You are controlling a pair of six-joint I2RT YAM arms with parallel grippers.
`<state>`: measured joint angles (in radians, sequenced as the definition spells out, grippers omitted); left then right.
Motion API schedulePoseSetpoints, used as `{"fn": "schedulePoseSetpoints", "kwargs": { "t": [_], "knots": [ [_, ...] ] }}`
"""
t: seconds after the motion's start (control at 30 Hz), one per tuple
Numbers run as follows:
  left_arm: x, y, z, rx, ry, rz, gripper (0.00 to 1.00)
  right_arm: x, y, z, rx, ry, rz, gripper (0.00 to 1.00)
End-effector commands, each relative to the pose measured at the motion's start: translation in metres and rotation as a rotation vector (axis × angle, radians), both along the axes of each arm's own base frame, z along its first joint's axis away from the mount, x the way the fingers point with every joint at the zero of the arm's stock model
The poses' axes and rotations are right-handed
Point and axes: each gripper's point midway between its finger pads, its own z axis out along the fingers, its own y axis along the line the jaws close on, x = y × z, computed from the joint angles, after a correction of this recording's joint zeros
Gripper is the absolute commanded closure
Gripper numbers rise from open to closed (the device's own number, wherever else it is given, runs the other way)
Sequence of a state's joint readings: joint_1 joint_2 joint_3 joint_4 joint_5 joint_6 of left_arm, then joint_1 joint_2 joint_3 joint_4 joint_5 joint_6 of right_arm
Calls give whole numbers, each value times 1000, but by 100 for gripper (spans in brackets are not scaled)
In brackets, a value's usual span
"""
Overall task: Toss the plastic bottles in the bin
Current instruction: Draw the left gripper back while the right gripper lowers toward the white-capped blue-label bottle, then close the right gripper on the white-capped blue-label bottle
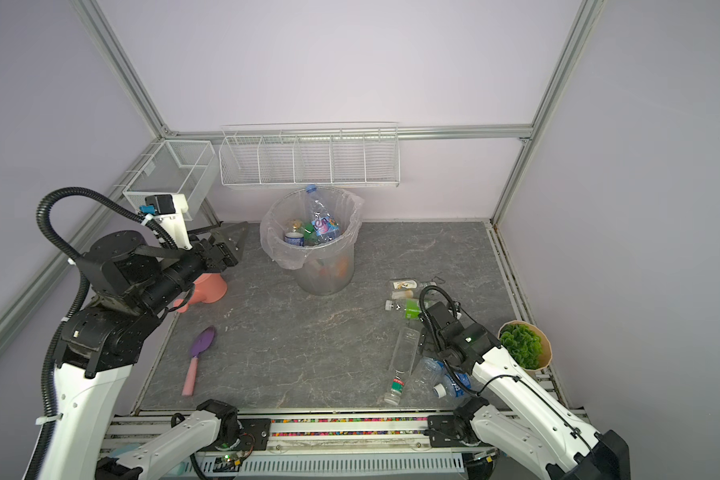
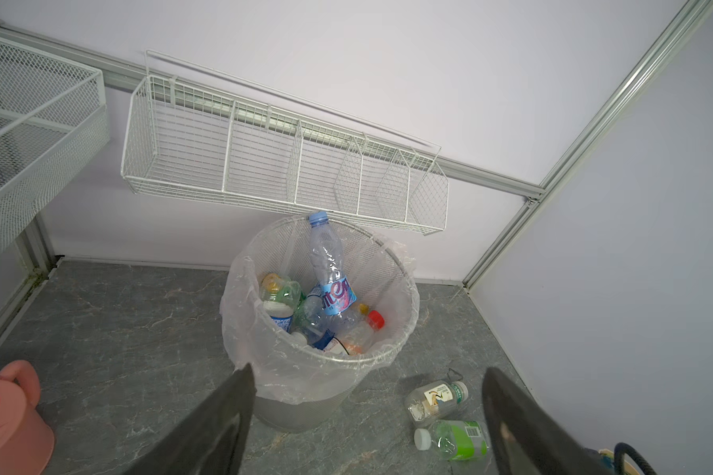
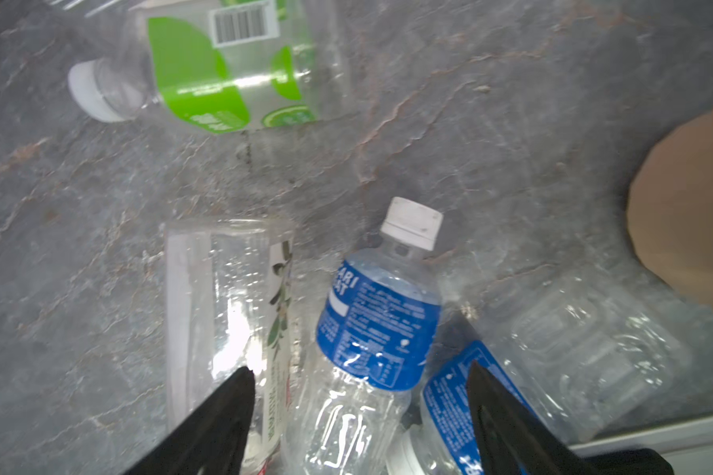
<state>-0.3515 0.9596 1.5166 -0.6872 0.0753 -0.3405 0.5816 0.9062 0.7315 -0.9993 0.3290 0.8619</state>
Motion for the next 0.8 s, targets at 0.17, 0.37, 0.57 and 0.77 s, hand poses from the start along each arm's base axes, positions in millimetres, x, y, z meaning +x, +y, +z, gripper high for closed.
{"fn": "schedulePoseSetpoints", "kwargs": {
  "t": [0.17, 0.37, 0.57, 0.77],
  "knots": [
    [-8, 4, -10, -5, 23, 10, 14, -11, -15, -28, -24, 59, -147, 24],
    [-11, 7, -17, 2, 33, 16, 14, -2, -3, -35, 3, 75, -133, 24],
    [-12, 7, -20, 4, 38, 17, 15, 3, 2, -40, 14, 75, -129, 24],
    [-13, 8, -21, 6, 43, 19, 15, 1, 0, -51, 6, 86, -139, 24]
  ]
}}
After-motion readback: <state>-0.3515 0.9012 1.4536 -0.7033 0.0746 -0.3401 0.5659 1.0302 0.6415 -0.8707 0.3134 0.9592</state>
